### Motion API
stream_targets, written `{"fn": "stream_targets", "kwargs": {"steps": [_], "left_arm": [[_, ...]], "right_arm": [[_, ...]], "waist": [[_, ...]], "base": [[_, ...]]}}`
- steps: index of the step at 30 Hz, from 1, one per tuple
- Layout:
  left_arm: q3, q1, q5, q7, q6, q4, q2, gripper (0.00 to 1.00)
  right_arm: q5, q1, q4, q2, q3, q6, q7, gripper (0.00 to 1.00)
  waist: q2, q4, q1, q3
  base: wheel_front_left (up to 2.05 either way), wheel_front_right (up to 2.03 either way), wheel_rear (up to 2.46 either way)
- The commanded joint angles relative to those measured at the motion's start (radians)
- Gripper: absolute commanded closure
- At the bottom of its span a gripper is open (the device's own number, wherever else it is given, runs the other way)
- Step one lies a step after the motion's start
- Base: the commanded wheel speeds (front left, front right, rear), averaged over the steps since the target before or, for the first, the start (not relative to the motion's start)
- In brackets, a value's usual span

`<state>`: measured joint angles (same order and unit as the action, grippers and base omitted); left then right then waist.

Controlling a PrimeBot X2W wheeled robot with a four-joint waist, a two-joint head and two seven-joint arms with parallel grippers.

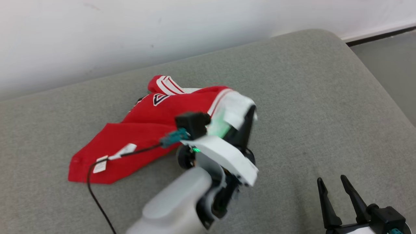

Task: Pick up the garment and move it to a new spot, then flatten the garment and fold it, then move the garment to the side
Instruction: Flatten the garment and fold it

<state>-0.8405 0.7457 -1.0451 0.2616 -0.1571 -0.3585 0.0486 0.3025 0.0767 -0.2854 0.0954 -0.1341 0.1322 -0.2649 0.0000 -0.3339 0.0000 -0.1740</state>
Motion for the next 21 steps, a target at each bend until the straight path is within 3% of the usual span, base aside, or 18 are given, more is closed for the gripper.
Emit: {"fn": "stream_targets", "kwargs": {"steps": [1,5,7,8,15,21], "left_arm": [[-0.059,-0.022,-0.039,0.003,-0.021,0.008,0.004,1.00],[-0.150,-0.045,-0.099,0.003,-0.049,0.026,0.004,1.00],[-0.182,-0.060,-0.143,0.003,-0.059,0.038,0.004,0.45],[-0.213,-0.068,-0.164,0.003,-0.060,0.039,0.003,0.00],[-0.383,-0.009,-0.242,0.003,-0.039,0.067,0.004,0.00],[-0.421,0.025,-0.266,0.003,-0.018,0.102,0.003,0.00]], "right_arm": [[0.007,0.009,0.001,-0.005,0.003,-0.003,0.001,0.00],[0.010,0.012,-0.003,-0.014,0.011,-0.003,0.001,0.00],[0.011,0.013,-0.006,-0.017,0.014,-0.003,0.001,0.00],[0.012,0.015,-0.008,-0.019,0.016,-0.003,0.001,0.00],[0.007,0.024,-0.016,-0.027,0.021,-0.003,0.001,0.00],[0.001,0.018,-0.020,-0.031,0.029,-0.003,0.001,0.00]], "waist": [[0.0000,-0.018,0.0000,-0.017],[0.0000,-0.035,0.0000,-0.040],[0.0000,-0.038,0.0000,-0.048],[0.0000,-0.039,0.0000,-0.051],[0.0000,-0.036,0.0000,-0.061],[0.0000,-0.011,0.0000,-0.047]], "base": [[0.00,0.00,0.00],[0.00,0.00,0.00],[0.00,0.00,0.00],[0.00,0.00,0.00],[0.00,0.00,0.00],[0.00,0.00,0.00]]}}
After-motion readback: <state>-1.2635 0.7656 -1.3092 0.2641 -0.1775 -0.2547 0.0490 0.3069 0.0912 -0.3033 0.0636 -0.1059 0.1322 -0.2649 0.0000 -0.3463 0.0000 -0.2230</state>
